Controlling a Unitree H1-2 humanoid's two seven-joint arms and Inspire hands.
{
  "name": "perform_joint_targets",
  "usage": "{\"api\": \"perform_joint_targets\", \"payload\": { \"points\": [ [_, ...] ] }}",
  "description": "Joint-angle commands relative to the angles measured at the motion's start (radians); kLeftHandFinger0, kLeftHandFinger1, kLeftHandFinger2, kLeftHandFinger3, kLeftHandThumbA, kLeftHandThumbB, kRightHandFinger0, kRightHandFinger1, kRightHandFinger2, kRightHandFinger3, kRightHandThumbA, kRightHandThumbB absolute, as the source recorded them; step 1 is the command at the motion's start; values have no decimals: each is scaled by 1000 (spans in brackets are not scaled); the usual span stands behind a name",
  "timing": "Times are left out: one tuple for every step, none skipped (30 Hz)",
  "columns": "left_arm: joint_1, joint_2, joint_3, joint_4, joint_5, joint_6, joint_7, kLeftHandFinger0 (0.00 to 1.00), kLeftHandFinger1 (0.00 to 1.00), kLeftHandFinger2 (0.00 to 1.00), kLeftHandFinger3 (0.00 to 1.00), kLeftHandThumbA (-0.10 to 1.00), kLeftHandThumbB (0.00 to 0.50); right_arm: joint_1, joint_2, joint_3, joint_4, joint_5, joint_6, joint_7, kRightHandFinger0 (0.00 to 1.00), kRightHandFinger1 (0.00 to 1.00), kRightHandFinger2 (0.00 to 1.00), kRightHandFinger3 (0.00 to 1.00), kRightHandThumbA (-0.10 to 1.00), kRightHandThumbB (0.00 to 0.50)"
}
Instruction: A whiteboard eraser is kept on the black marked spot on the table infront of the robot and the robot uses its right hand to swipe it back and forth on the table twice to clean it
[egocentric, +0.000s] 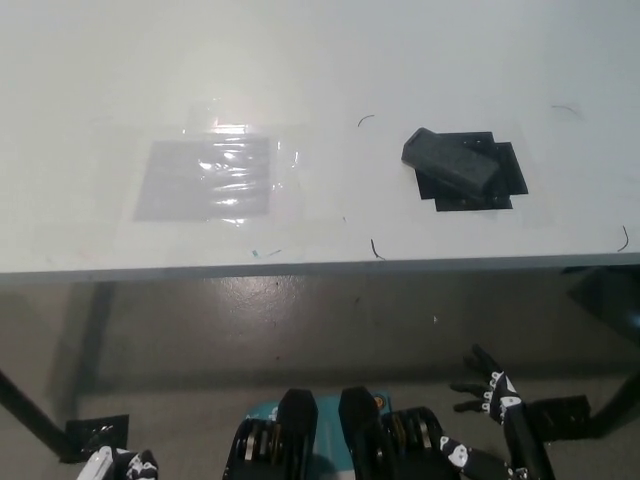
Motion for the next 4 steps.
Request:
{"api": "perform_joint_targets", "payload": {
  "points": [
    [42,7,-16,-5,15,-66,0,0,0,0,0,92,442,54,-7,0,-36,-5,-53,20,554,710,913,1000,843,190],
    [43,6,-16,-2,9,-63,-1,0,0,0,0,81,449,56,-7,-1,-34,-6,-53,23,559,710,914,1000,839,184],
    [46,7,-16,-4,4,-49,-3,0,0,0,0,90,454,59,-5,-2,-32,-8,-52,25,559,707,912,1000,839,186],
    [46,7,-16,-4,4,-49,-3,0,0,0,0,90,454,59,-5,-2,-32,-8,-52,25,559,707,912,1000,839,186]
  ]
}}
